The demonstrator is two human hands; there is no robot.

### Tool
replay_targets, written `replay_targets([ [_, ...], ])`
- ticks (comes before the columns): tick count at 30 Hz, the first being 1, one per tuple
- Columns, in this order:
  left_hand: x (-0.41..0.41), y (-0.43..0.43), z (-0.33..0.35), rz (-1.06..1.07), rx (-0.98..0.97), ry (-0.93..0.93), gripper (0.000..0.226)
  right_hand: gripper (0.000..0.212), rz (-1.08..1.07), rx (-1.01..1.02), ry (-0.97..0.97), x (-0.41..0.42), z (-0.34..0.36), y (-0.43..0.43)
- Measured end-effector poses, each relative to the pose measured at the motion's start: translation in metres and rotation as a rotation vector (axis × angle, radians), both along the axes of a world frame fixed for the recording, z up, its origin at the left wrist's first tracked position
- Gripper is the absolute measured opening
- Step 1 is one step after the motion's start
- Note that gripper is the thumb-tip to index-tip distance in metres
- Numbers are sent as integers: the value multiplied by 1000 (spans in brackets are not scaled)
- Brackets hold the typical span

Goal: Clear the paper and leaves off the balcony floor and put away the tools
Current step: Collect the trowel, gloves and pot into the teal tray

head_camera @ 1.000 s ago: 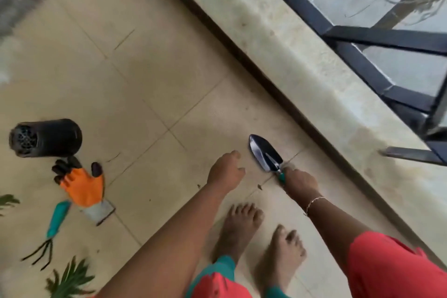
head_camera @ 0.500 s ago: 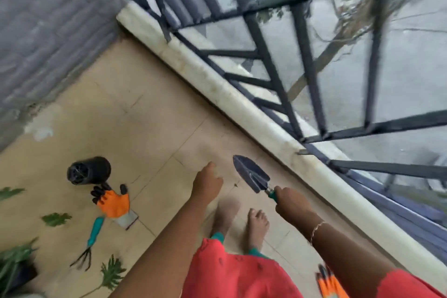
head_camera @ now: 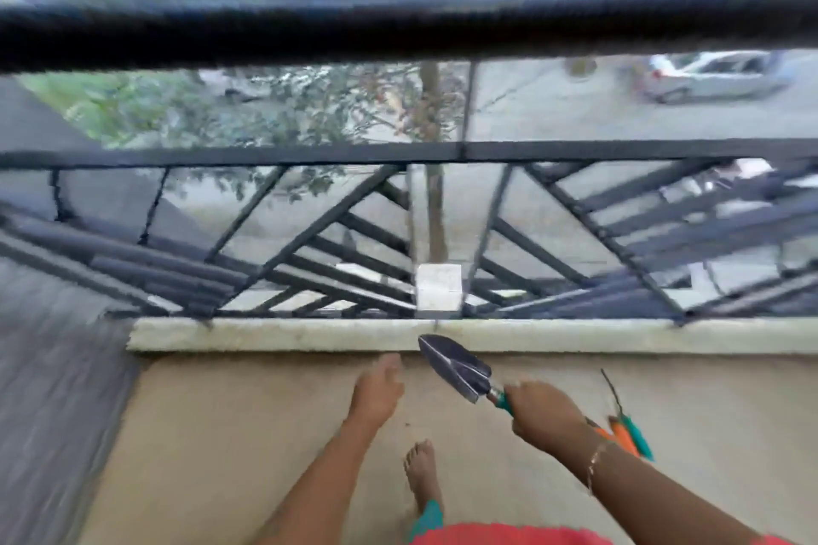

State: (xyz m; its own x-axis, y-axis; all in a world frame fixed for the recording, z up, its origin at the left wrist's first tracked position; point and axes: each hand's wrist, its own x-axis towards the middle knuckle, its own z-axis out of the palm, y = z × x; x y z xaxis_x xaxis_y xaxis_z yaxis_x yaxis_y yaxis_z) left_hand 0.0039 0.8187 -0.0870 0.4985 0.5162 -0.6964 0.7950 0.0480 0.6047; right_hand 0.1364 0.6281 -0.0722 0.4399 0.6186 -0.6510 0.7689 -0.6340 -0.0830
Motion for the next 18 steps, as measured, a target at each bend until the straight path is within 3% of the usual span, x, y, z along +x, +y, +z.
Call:
replay_targets([
  [7,81,-109,23,-210,8,-129,50,31,-283,17,-57,17,28,-145],
  [18,172,-404,27,-607,-57,-132,42,33,-731,15,-129,23,52,-452],
])
